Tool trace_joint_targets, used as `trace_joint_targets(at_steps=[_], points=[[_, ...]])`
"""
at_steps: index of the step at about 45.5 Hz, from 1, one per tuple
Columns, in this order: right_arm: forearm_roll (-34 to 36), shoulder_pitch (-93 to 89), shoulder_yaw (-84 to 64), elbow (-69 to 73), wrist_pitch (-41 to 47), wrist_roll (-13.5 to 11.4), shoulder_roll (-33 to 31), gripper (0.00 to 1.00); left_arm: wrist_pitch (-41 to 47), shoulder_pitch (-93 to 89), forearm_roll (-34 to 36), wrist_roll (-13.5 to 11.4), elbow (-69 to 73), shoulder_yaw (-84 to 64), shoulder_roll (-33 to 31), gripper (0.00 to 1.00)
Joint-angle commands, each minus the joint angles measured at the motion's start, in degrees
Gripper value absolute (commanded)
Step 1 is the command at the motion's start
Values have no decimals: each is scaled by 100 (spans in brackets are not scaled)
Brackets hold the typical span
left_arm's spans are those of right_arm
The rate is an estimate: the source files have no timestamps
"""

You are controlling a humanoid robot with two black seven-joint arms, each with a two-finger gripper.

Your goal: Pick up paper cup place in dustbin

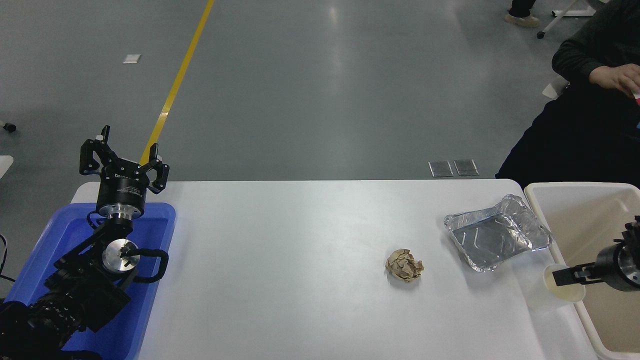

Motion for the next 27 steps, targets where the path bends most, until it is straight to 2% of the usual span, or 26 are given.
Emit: trace_joint_targets(at_steps=[1, 4, 7, 8, 9, 11, 27], points=[[3, -333, 41, -233, -162, 9, 141, 71, -2, 0, 0, 0, 0, 2, 2, 99], [3, -350, 41, -233, -162, 27, 159, 49, -2, 0, 0, 0, 0, 2, 2, 99], [3, -368, 32, -242, -162, 62, 185, 16, -2, 0, 0, 0, 0, 2, 2, 99], [3, -368, 41, -242, -162, 71, 203, 9, 7, 0, 0, 0, 0, -6, -7, 99], [3, -368, 41, -242, -162, 71, 212, 5, -2, 0, -8, 0, 0, 2, 2, 99], [3, -359, 41, -242, -162, 71, 221, 0, -2, 0, -9, 0, 0, 2, 2, 99], [21, -236, 50, -189, -232, 97, 150, 0, -2, 0, 0, 0, 0, 2, 2, 99]])
